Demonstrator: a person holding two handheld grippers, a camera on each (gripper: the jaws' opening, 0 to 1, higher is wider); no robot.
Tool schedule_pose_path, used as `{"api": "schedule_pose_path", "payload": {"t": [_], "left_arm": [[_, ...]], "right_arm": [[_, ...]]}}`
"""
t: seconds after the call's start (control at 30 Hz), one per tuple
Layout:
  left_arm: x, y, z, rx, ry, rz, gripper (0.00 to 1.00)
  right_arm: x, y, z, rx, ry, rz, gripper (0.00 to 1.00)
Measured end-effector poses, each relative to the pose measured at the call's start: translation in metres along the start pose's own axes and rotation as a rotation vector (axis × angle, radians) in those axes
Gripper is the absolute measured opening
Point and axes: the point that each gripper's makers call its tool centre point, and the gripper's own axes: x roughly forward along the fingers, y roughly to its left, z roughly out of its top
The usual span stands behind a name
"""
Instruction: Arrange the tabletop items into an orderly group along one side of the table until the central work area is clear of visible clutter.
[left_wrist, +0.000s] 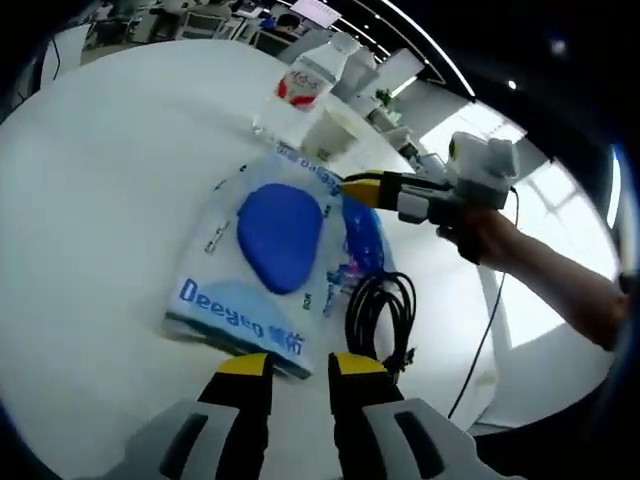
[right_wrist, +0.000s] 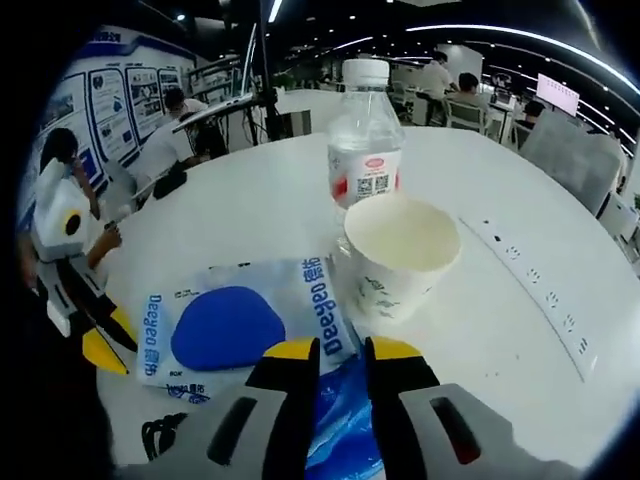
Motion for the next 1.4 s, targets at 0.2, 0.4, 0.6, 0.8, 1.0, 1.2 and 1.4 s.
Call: {"api": "schedule_pose_path", "payload": {"t": [0.2,0.4,0.6,0.8,1.0,1.2,1.4], "left_arm": [[0.003,0.013,-0.004,-0.044,0.02,0.035,0.04],[0.003,0.012,-0.006,-0.026,0.028,0.043,0.04],[0.005,0.013,-0.009,-0.055,0.045,0.041,0.04],[0.006,0.01,-0.01,-0.048,0.059,0.031,0.0],[0.004,0.011,-0.009,-0.037,0.048,0.031,0.0],[-0.003,0.013,-0.007,-0.035,0.033,0.03,0.0],[-0.007,0.017,-0.012,-0.095,0.031,0.027,0.0]], "right_arm": [[0.004,-0.003,0.001,-0.008,0.014,-0.02,0.06],[0.006,-0.004,-0.001,-0.051,0.031,-0.022,0.05],[0.005,-0.002,-0.001,-0.015,0.026,0.0,0.0],[0.001,0.001,-0.001,-0.022,0.021,0.008,0.0],[-0.001,0.002,0.001,-0.013,0.025,0.009,0.0],[-0.002,0.004,0.001,0.021,0.028,0.021,0.0],[-0.003,0.005,0.002,-0.015,0.023,0.028,0.07]]}}
